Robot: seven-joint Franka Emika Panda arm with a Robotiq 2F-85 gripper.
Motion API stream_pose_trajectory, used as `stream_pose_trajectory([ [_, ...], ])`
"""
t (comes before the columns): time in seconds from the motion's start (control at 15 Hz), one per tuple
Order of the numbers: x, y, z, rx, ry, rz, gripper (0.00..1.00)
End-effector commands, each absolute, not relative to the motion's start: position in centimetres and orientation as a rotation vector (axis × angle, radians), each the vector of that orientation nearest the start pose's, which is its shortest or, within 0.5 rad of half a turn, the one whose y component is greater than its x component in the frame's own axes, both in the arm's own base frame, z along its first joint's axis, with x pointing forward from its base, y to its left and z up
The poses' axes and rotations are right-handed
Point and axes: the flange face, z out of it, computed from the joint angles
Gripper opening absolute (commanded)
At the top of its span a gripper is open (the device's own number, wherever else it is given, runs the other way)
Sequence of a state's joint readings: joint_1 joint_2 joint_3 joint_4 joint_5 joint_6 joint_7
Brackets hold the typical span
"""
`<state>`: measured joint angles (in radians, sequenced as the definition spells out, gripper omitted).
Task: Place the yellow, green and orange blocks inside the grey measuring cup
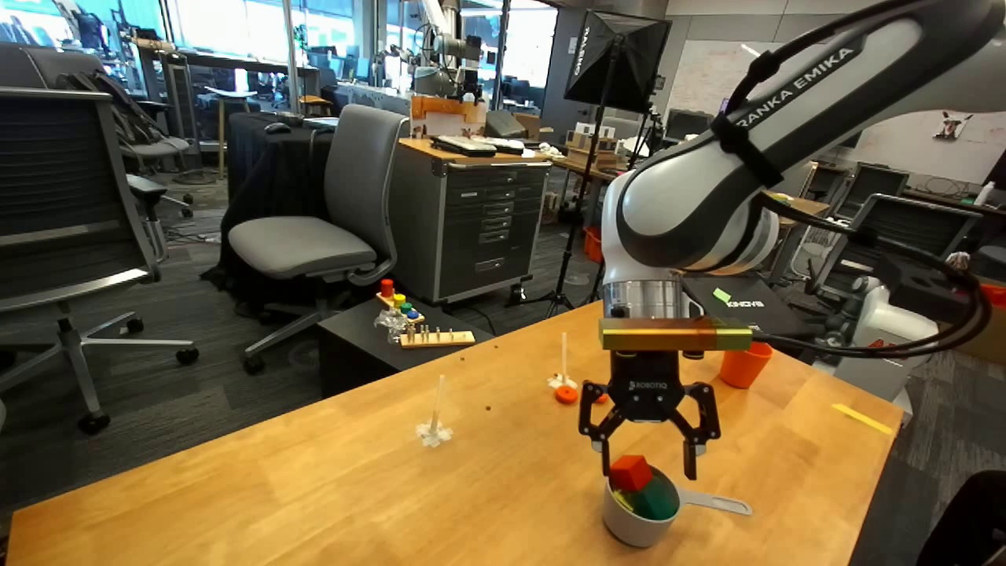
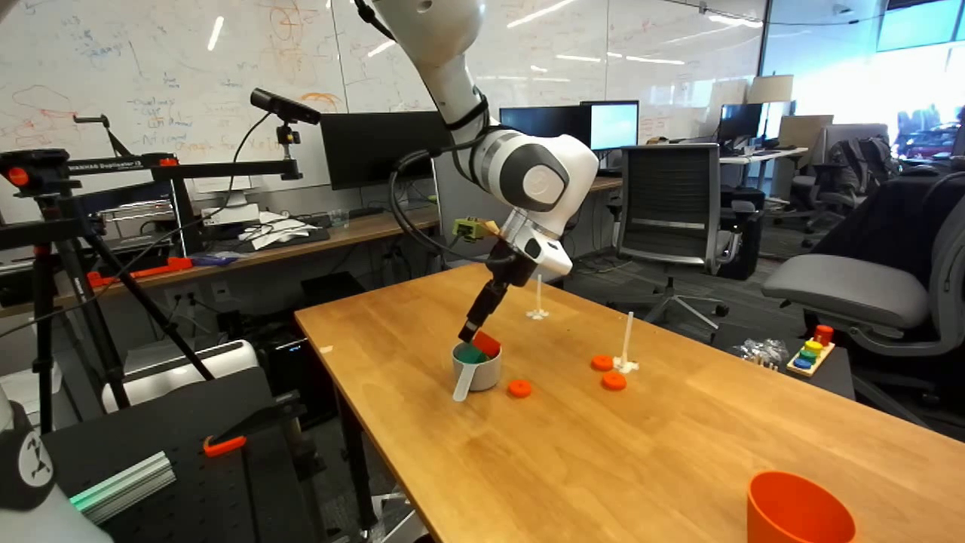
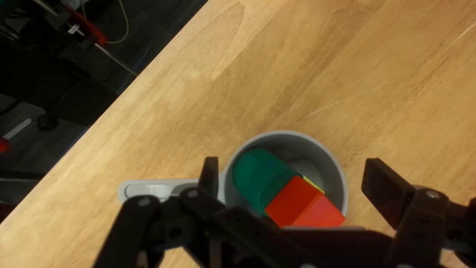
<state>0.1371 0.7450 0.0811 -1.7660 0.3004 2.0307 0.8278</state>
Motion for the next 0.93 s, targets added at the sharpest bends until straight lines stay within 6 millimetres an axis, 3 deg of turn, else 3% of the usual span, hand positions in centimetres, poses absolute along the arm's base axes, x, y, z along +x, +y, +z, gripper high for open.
stream_pose_trajectory([
  [0.0,58.2,13.9,14.2,-2.737,1.188,0.805,1.0],
  [0.4,59.0,16.2,21.9,-2.808,1.138,0.609,1.0],
  [0.87,57.3,22.7,34.1,-2.919,0.959,0.329,1.0],
])
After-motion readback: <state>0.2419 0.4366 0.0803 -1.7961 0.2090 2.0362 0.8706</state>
